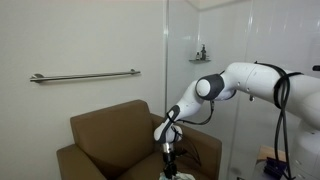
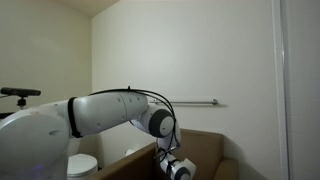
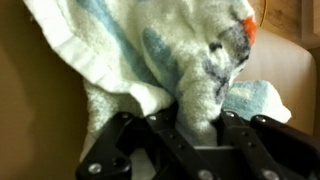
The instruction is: Use the towel to wipe the seat of the sofa.
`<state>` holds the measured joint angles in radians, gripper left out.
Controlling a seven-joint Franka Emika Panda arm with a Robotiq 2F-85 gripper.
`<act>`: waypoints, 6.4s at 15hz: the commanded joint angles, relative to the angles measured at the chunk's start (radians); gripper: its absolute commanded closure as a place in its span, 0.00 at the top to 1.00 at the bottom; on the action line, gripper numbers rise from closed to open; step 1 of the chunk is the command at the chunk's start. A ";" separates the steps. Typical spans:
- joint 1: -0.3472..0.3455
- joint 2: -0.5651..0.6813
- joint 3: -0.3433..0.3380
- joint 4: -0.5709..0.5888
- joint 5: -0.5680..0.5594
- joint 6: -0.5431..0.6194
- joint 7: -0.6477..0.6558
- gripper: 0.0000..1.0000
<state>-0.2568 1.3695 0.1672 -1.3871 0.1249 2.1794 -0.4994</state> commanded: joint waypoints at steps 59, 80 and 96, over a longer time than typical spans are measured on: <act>0.152 0.123 -0.119 0.375 -0.003 0.178 0.386 0.08; 0.008 0.121 -0.037 0.216 0.088 -0.183 0.153 0.08; 0.168 0.113 -0.186 0.480 -0.022 -0.009 0.478 0.08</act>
<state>-0.0815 1.4827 -0.0250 -0.8739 0.1219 2.1393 -0.0546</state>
